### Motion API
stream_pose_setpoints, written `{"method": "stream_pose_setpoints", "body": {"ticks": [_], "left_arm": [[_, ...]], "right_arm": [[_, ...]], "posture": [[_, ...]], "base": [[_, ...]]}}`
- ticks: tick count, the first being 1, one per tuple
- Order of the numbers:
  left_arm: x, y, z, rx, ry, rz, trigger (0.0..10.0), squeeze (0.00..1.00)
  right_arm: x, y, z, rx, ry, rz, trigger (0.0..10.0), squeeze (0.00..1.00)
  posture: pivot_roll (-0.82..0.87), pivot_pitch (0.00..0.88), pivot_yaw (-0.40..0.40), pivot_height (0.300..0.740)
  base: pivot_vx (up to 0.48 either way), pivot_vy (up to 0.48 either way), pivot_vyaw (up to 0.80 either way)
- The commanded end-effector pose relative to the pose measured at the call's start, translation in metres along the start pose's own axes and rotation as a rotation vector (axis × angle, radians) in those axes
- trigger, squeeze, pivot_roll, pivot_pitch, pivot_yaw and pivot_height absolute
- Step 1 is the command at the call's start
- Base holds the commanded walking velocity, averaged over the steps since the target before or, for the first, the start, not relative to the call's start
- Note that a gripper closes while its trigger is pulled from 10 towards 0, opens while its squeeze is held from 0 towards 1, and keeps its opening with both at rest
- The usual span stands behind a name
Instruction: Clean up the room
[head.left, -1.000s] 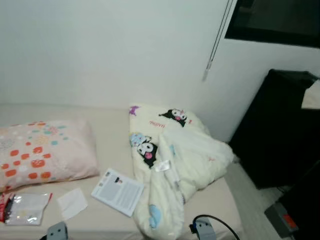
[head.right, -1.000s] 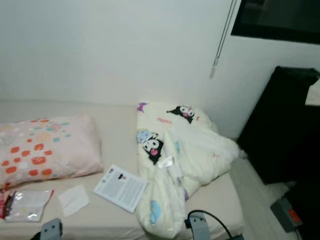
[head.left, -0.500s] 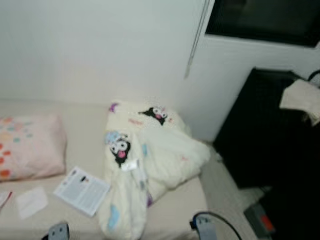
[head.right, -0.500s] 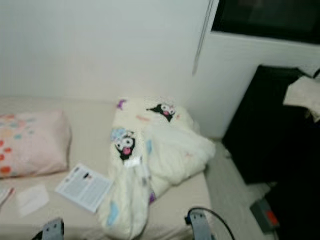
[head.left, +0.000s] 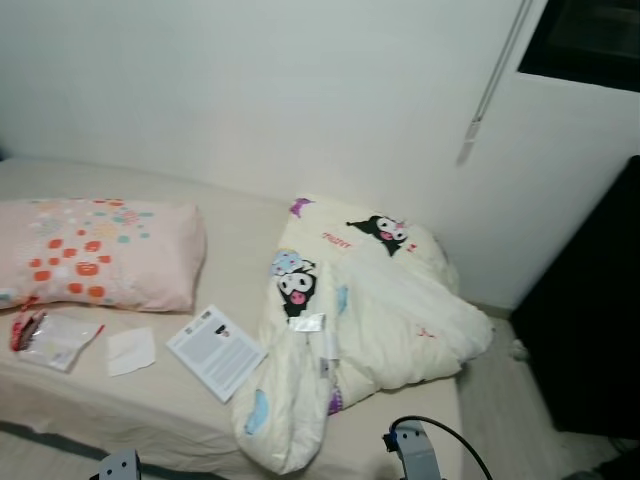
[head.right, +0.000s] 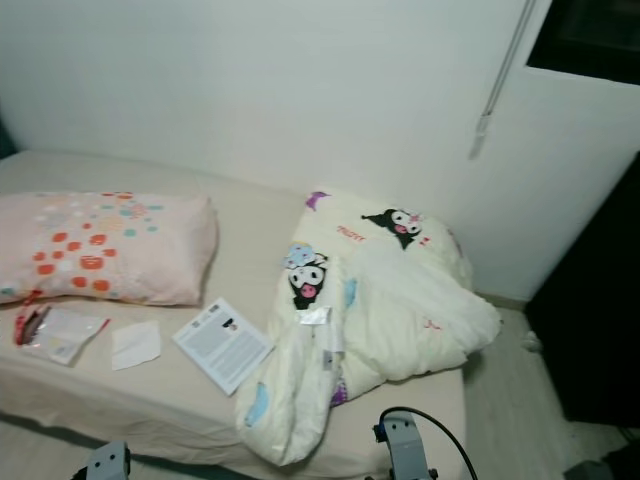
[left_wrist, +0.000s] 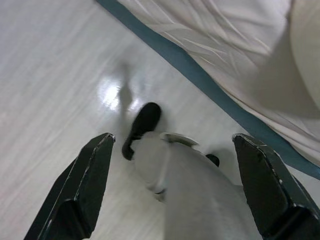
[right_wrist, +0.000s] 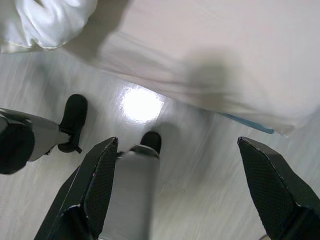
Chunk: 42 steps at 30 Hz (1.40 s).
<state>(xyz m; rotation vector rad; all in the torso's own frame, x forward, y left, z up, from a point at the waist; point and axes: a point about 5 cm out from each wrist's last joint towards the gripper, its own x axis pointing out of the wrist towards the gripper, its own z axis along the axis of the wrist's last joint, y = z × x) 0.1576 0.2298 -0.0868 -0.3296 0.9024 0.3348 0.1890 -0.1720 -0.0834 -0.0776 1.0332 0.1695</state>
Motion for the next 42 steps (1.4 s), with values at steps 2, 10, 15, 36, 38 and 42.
{"method": "stream_pose_setpoints", "body": {"ticks": [2,10,15,36,38,42], "left_arm": [[-0.0004,-0.0012,-0.0036,0.014,0.013,-0.004,10.0,0.0],[-0.0001,-0.0041,-0.0041,0.002,0.013,-0.018,10.0,0.0],[0.0,-0.0039,-0.0037,0.002,0.014,-0.019,10.0,0.0],[-0.0007,0.0001,-0.0047,0.011,0.019,0.006,10.0,0.0],[-0.0007,0.0007,-0.0045,0.011,0.019,0.008,10.0,0.0],[-0.0004,0.0014,-0.0016,0.007,0.008,0.011,10.0,0.0]], "right_arm": [[-0.0013,-0.0058,-0.0045,0.015,0.009,-0.032,10.0,0.0],[-0.0018,-0.0079,-0.007,0.02,0.019,-0.05,10.0,0.0],[-0.002,-0.0081,-0.0086,0.023,0.023,-0.052,10.0,0.0],[-0.0015,-0.0045,-0.0099,0.043,0.016,-0.057,10.0,0.0],[-0.0015,-0.0054,-0.0104,0.053,0.029,-0.067,10.0,0.0],[-0.0016,-0.0076,-0.01,0.054,0.047,-0.08,10.0,0.0]], "posture": [[-0.06,0.0,-0.118,0.74],[-0.06,0.0,-0.114,0.74],[-0.06,0.0,-0.111,0.74],[-0.06,0.0,-0.108,0.74],[-0.06,0.0,-0.109,0.74],[-0.06,0.0,-0.11,0.725]], "base": [[0.0,0.0,0.34],[0.0,-0.375,0.0],[0.0,-0.428,0.0],[0.0,-0.222,0.0],[0.0,0.0,0.0],[0.0,0.0,0.0]]}}
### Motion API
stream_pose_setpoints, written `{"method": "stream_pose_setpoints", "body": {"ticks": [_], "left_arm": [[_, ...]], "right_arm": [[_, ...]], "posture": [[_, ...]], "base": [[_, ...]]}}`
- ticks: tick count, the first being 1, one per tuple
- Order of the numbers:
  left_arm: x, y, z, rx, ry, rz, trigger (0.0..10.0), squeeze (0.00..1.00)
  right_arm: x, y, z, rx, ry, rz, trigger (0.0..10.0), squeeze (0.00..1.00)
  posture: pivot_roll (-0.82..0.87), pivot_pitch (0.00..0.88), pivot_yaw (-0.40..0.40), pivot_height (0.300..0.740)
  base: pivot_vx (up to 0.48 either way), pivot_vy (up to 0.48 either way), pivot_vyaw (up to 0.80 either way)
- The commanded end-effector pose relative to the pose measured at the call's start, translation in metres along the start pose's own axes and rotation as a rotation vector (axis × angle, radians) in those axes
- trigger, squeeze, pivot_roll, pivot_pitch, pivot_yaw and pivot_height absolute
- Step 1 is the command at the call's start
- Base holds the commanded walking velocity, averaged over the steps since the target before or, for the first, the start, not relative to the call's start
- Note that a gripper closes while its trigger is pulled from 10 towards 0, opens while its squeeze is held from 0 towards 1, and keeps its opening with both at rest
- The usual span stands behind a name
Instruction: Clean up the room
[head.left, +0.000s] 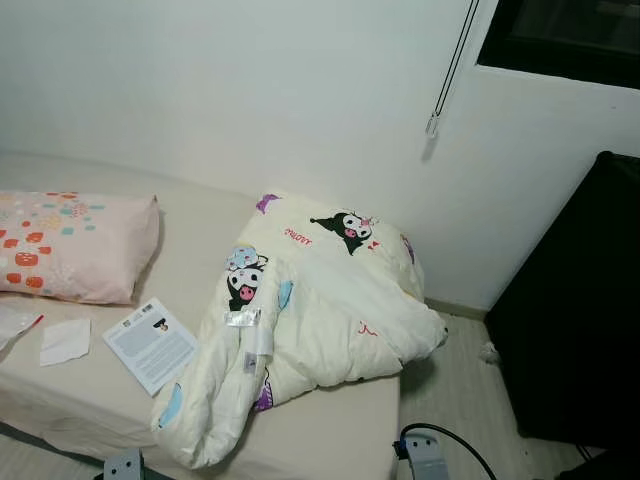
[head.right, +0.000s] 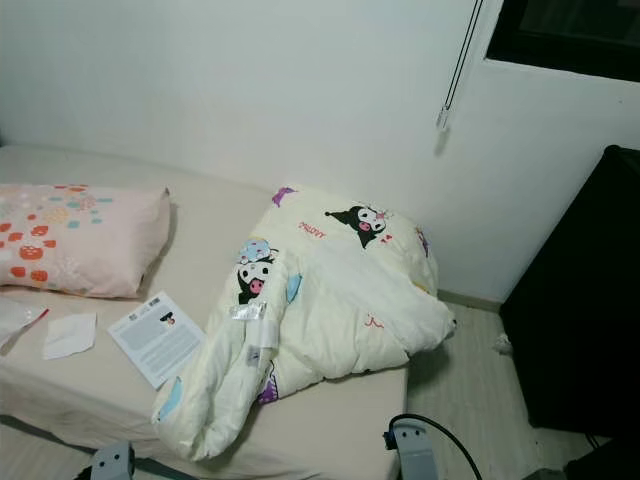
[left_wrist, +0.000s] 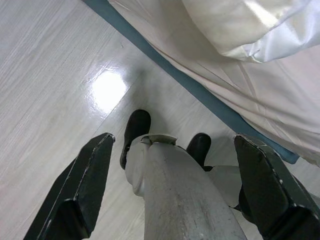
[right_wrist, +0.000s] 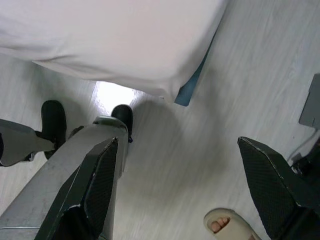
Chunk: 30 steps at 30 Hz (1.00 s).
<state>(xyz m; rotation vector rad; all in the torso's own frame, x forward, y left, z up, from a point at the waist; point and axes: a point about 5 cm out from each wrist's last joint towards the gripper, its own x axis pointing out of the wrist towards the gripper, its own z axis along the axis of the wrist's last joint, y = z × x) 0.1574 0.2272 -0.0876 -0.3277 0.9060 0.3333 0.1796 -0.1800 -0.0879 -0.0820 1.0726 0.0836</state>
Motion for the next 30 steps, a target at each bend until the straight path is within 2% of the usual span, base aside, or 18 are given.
{"method": "stream_pose_setpoints", "body": {"ticks": [1,7,9,10,11,15,16,20,25,30], "left_arm": [[0.0,0.004,0.001,0.002,0.001,0.011,10.0,0.0],[0.001,0.003,0.011,-0.016,-0.032,0.013,10.0,0.0],[0.002,0.002,0.019,-0.026,-0.061,0.013,10.0,0.0],[0.002,0.002,0.019,-0.026,-0.061,0.013,10.0,0.0],[0.004,0.001,0.028,-0.046,-0.093,0.011,10.0,0.0],[0.005,-0.002,0.04,-0.063,-0.132,0.002,10.0,0.0],[0.006,-0.005,0.048,-0.073,-0.161,-0.004,10.0,0.0],[0.007,-0.009,0.059,-0.082,-0.194,-0.014,10.0,0.0],[0.007,-0.013,0.07,-0.078,-0.228,-0.025,10.0,0.0],[0.007,-0.013,0.078,-0.072,-0.255,-0.021,10.0,0.0]], "right_arm": [[0.0,-0.002,0.003,0.017,0.004,-0.011,10.0,0.0],[0.0,-0.006,0.017,0.06,-0.045,-0.027,10.0,0.0],[-0.001,-0.014,0.032,0.124,-0.101,-0.048,10.0,0.0],[-0.001,-0.014,0.032,0.124,-0.101,-0.048,10.0,0.0],[-0.003,-0.023,0.047,0.182,-0.158,-0.067,10.0,0.0],[-0.005,-0.033,0.063,0.229,-0.215,-0.082,10.0,0.0],[-0.008,-0.039,0.076,0.255,-0.258,-0.087,10.0,0.0],[-0.011,-0.046,0.091,0.287,-0.313,-0.084,10.0,0.0],[-0.015,-0.045,0.112,0.275,-0.387,-0.046,10.0,0.0],[-0.022,-0.035,0.14,0.286,-0.502,0.08,10.0,0.0]], "posture": [[-0.06,0.0,-0.11,0.72],[-0.05,0.0,-0.115,0.7],[-0.05,0.0,-0.116,0.69],[-0.05,0.0,-0.116,0.69],[-0.05,0.0,-0.116,0.68],[-0.05,0.0,-0.116,0.67],[-0.05,0.0,-0.116,0.66],[-0.06,0.0,-0.114,0.645],[-0.06,0.0,-0.11,0.625],[-0.06,0.0,-0.104,0.6]], "base": [[0.0,0.0,0.0],[0.0,0.0,0.0],[0.0,0.0,0.0],[0.0,0.0,0.0],[0.0,0.0,0.0],[0.0,0.0,0.0],[0.0,0.0,0.0],[0.0,0.0,0.0],[0.0,0.0,0.0],[0.0,0.0,0.0]]}}
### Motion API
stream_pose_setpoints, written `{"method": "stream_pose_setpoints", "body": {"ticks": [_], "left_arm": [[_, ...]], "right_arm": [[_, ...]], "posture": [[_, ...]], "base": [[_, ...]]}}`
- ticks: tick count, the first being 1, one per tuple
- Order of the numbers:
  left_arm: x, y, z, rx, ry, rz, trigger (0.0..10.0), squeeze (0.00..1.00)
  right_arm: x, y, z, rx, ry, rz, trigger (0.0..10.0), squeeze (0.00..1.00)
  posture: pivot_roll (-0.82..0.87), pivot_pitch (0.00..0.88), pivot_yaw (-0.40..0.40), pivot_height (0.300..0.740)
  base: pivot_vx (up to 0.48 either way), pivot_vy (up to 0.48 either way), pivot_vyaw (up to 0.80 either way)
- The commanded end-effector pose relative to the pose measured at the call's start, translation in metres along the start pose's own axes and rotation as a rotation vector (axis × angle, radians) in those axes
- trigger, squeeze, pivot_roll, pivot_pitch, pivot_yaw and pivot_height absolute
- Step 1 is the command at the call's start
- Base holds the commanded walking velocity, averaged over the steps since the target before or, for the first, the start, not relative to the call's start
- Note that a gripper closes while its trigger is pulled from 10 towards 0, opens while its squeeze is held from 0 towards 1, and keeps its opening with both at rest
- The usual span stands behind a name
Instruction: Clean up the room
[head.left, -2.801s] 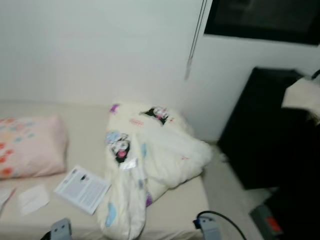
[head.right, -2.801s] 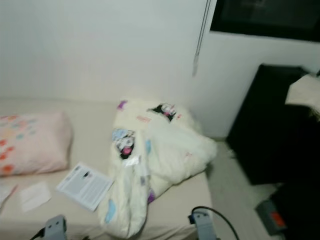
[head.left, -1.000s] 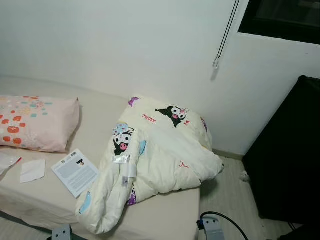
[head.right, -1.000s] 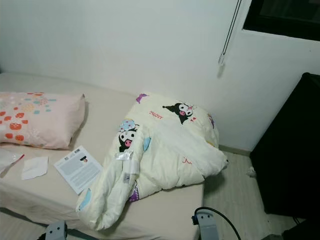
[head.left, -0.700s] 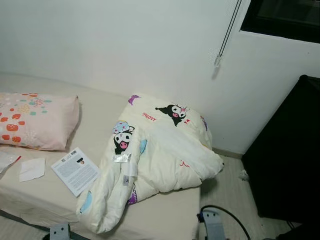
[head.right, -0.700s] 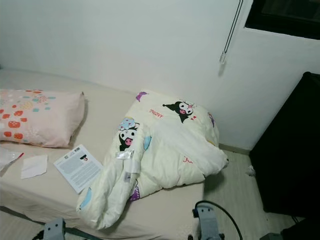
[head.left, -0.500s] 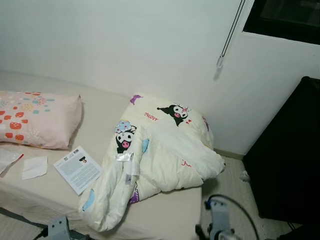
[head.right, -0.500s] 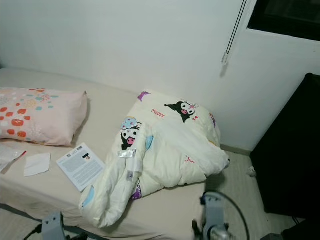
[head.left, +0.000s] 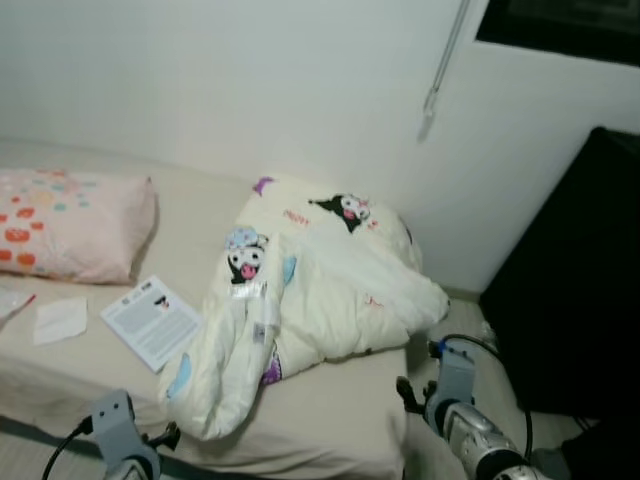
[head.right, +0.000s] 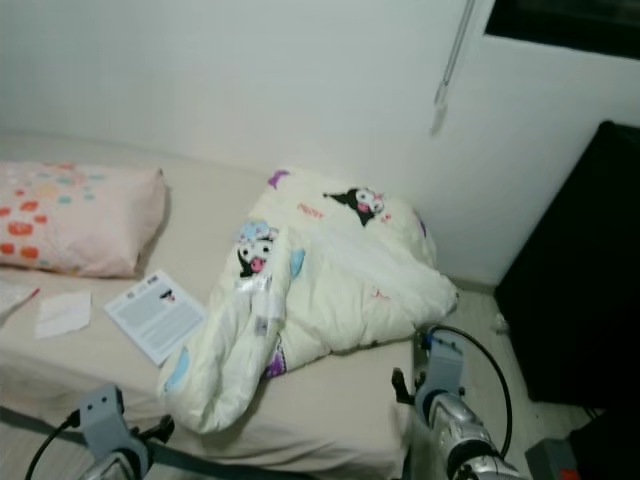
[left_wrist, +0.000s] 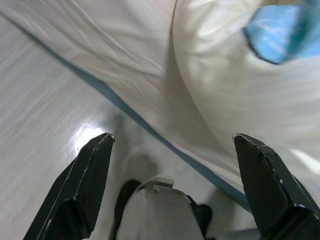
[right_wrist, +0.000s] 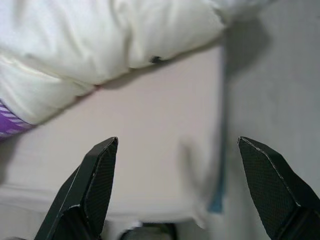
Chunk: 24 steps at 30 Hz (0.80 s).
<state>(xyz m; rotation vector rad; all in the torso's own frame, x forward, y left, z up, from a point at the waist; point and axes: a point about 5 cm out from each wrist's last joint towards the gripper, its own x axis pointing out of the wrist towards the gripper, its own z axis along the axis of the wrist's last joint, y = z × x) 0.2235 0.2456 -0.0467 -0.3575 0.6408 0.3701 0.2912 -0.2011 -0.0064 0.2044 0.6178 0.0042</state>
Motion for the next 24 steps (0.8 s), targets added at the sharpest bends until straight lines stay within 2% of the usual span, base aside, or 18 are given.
{"method": "stream_pose_setpoints", "body": {"ticks": [1,4,5,6,8,9,10,11,12,14,15,16,18,21,24], "left_arm": [[-0.001,0.004,0.0,0.002,-0.002,0.01,10.0,0.0],[-0.001,0.005,0.0,0.011,-0.001,0.014,10.0,0.0],[-0.002,0.008,-0.002,0.025,0.005,0.022,10.0,0.0],[-0.002,0.008,-0.002,0.025,0.005,0.022,10.0,0.0],[-0.004,0.014,-0.006,0.047,0.018,0.035,10.0,0.0],[-0.004,0.014,-0.006,0.047,0.018,0.035,10.0,0.0],[-0.007,0.02,-0.012,0.071,0.036,0.044,10.0,0.0],[-0.007,0.02,-0.012,0.071,0.036,0.044,10.0,0.0],[-0.009,0.023,-0.016,0.085,0.047,0.049,10.0,0.0],[-0.009,0.023,-0.016,0.085,0.047,0.049,10.0,0.0],[-0.01,0.026,-0.018,0.092,0.053,0.052,10.0,0.0],[-0.015,0.035,-0.026,0.12,0.071,0.062,10.0,0.0],[-0.017,0.038,-0.027,0.128,0.075,0.065,10.0,0.0],[-0.022,0.05,-0.031,0.149,0.074,0.073,10.0,0.0],[-0.024,0.055,-0.031,0.154,0.068,0.077,10.0,0.0]], "right_arm": [[0.001,0.002,0.006,0.02,-0.039,0.026,10.0,0.0],[0.003,0.01,0.017,0.023,-0.08,0.091,10.0,0.0],[0.005,0.019,0.035,0.041,-0.142,0.179,10.0,0.0],[0.005,0.019,0.035,0.041,-0.142,0.179,10.0,0.0],[0.005,0.035,0.064,0.069,-0.248,0.31,10.0,0.0],[0.005,0.035,0.064,0.069,-0.248,0.31,10.0,0.0],[0.003,0.047,0.092,0.078,-0.343,0.396,10.0,0.0],[0.003,0.047,0.092,0.078,-0.343,0.396,10.0,0.0],[0.002,0.054,0.106,0.078,-0.387,0.429,10.0,0.0],[0.002,0.054,0.106,0.078,-0.387,0.429,10.0,0.0],[0.001,0.058,0.113,0.077,-0.412,0.445,10.0,0.0],[0.001,0.073,0.126,0.053,-0.44,0.483,10.0,0.0],[0.001,0.078,0.128,0.04,-0.441,0.491,10.0,0.0],[0.005,0.095,0.122,-0.044,-0.382,0.492,10.0,0.0],[0.007,0.102,0.119,-0.062,-0.36,0.493,10.0,0.0]], "posture": [[-0.06,0.0,-0.104,0.6],[-0.06,0.0,-0.097,0.59],[-0.06,0.0,-0.093,0.585],[-0.06,0.0,-0.093,0.585],[-0.06,0.0,-0.087,0.575],[-0.06,0.0,-0.087,0.575],[-0.06,0.0,-0.084,0.565],[-0.06,0.0,-0.084,0.565],[-0.06,0.0,-0.081,0.56],[-0.06,0.0,-0.081,0.56],[-0.06,0.0,-0.081,0.555],[-0.03,0.0,-0.077,0.55],[-0.03,0.0,-0.077,0.55],[0.0,0.0,-0.075,0.55],[0.02,0.028,-0.073,0.55]], "base": [[0.0,0.0,0.0],[0.0,0.0,0.0],[0.0,0.0,0.0],[0.0,0.0,0.0],[0.0,0.0,0.0],[0.0,0.0,0.0],[0.0,0.0,0.0],[0.0,0.0,0.0],[0.0,0.0,0.0],[0.0,0.0,0.0],[0.0,0.0,0.0],[0.0,0.0,0.0],[0.0,0.0,0.0],[0.0,0.0,0.0],[0.0,0.0,0.0]]}}
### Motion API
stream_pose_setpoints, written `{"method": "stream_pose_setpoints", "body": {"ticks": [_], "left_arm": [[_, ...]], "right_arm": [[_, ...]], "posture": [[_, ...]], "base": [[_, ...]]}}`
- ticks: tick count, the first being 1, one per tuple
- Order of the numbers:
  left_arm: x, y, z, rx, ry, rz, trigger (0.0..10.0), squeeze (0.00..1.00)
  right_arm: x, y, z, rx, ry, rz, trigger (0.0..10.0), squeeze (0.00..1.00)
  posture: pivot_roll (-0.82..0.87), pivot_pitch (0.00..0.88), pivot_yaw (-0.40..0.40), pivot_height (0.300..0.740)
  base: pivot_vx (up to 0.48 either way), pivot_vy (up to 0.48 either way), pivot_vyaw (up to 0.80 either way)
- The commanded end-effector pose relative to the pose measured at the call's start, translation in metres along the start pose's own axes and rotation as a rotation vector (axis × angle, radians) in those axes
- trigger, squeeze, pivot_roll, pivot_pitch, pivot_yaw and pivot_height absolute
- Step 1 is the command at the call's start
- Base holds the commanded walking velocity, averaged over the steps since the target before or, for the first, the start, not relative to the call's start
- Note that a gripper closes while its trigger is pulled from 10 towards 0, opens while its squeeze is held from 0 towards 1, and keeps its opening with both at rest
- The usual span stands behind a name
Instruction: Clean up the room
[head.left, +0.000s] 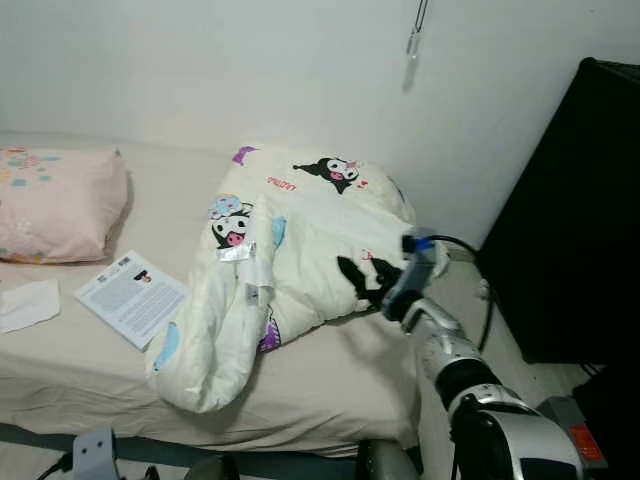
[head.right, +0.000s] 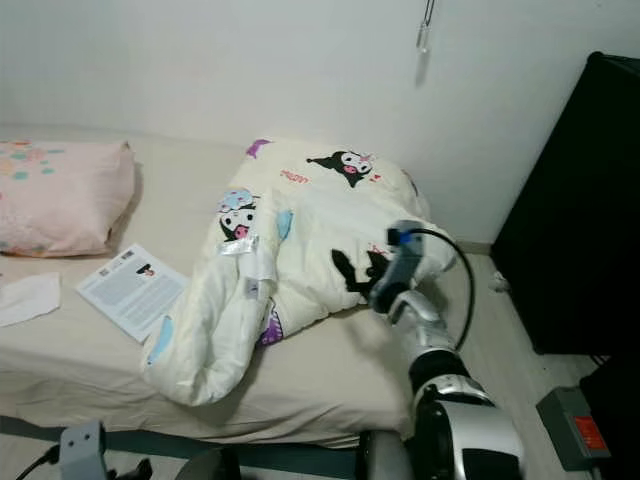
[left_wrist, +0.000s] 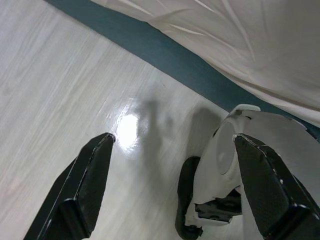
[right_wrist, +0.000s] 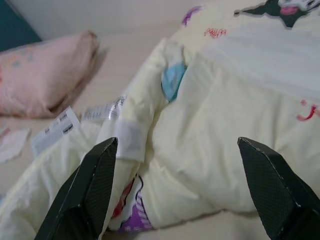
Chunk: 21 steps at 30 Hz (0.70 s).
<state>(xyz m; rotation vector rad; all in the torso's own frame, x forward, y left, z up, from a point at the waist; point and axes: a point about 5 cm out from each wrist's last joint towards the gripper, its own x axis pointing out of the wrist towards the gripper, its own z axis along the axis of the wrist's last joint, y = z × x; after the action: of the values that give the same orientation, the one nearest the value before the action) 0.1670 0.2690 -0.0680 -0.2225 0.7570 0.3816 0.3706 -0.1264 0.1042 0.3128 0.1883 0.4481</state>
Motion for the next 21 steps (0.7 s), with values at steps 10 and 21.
{"method": "stream_pose_setpoints", "body": {"ticks": [10,21], "left_arm": [[-0.007,0.046,0.064,0.006,-0.281,0.003,10.0,0.0],[-0.019,-0.067,0.175,0.06,-0.641,-0.464,10.0,0.0]], "right_arm": [[0.023,0.031,0.016,-0.071,0.028,0.048,10.0,0.0],[0.023,0.024,0.046,-0.129,-0.048,0.045,10.0,0.0]], "posture": [[0.09,0.238,-0.058,0.55],[-0.08,0.326,-0.017,0.55]], "base": [[0.0,0.0,0.0],[0.0,0.0,0.0]]}}
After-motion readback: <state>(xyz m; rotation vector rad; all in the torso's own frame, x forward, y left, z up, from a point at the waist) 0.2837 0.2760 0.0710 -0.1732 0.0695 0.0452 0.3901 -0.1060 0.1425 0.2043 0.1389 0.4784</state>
